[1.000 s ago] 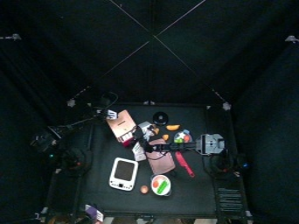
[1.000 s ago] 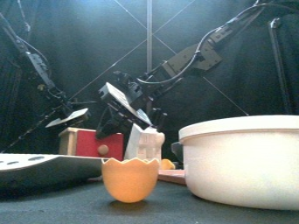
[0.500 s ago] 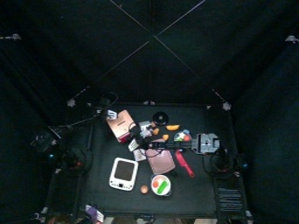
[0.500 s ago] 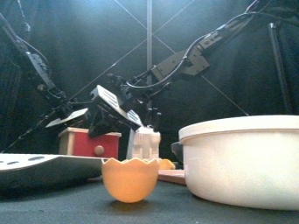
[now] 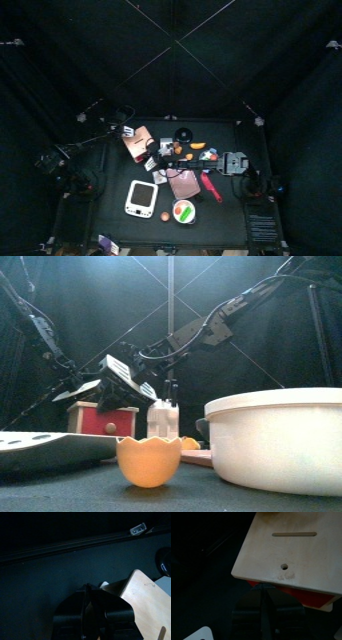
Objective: Close drawer
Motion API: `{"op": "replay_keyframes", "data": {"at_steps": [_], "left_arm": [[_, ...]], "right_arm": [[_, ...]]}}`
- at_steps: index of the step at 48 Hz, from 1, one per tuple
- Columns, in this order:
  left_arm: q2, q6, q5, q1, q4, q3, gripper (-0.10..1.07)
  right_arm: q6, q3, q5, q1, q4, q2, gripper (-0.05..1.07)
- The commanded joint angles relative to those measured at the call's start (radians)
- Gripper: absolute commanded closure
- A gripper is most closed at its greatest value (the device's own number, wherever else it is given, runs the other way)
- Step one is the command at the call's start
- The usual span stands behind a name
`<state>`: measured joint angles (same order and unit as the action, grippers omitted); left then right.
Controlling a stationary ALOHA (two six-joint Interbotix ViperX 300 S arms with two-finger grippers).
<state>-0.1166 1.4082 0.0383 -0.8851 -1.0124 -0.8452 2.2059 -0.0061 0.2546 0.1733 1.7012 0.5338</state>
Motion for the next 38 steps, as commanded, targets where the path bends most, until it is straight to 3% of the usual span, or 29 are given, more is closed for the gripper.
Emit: {"op": "replay_keyframes", "data": {"at_steps": [1,24,38], "left_arm": [[-0.014,-0.003,-0.003,0.025,-0.002,0.000,0.42],[-0.179,-0.008,0.006,0.009,-0.012,-0.043,0.42],[-0.285,-0.008,-0.008,0.017,-0.109,-0.094,0.42]], "right_arm": [[0.002,-0.028,-0.003,0.023,0.002,-0.026,0.63],[0.002,0.044,-0.009,-0.031,0.003,-0.152,0.63],[0.002,0.081,-0.040,-0.057,0.008,-0.213,0.63]]}}
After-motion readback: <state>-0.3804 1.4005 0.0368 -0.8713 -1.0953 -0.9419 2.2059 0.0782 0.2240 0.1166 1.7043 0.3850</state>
